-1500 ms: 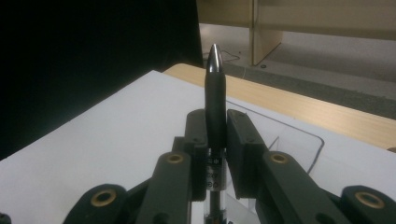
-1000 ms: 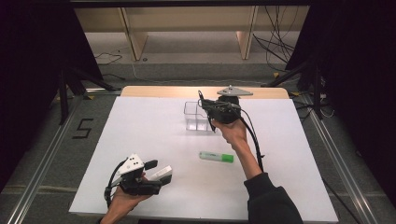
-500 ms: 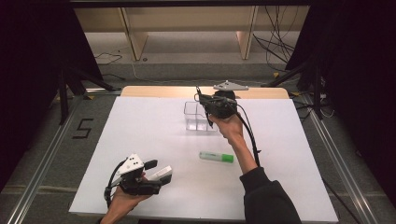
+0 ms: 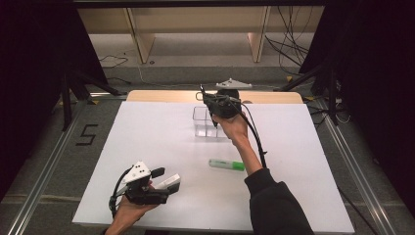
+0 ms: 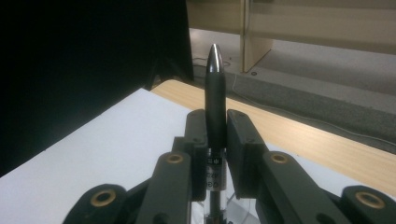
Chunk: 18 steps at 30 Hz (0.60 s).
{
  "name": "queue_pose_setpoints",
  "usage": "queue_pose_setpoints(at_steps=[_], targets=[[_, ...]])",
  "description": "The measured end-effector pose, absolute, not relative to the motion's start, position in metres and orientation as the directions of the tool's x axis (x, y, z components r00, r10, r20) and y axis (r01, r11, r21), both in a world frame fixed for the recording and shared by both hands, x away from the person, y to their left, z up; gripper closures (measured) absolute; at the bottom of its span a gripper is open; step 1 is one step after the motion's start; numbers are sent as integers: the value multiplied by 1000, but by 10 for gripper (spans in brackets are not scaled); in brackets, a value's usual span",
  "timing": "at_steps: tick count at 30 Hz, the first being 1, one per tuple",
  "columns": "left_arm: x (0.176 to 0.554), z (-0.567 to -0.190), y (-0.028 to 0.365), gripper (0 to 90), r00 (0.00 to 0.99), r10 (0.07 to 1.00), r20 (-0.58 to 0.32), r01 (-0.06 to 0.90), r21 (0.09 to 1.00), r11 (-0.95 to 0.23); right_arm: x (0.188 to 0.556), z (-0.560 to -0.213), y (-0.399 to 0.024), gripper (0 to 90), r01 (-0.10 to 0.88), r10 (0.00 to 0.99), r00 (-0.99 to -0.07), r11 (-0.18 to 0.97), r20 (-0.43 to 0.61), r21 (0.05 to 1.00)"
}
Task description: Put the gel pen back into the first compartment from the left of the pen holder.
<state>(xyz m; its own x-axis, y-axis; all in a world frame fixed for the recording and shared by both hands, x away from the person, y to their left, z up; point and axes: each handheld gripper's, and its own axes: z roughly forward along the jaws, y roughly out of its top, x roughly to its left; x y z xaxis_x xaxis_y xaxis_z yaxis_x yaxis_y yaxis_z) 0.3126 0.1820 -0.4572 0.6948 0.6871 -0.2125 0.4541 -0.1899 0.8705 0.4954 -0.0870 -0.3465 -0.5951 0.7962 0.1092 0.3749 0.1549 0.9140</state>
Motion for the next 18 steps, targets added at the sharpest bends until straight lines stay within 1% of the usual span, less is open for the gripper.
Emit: queue_pose_setpoints(at_steps=[18], targets=[[313, -457, 182, 180, 695, 687, -212, 454, 871, -190, 519, -342, -62, 798, 395, 806, -579, 147, 121, 907]])
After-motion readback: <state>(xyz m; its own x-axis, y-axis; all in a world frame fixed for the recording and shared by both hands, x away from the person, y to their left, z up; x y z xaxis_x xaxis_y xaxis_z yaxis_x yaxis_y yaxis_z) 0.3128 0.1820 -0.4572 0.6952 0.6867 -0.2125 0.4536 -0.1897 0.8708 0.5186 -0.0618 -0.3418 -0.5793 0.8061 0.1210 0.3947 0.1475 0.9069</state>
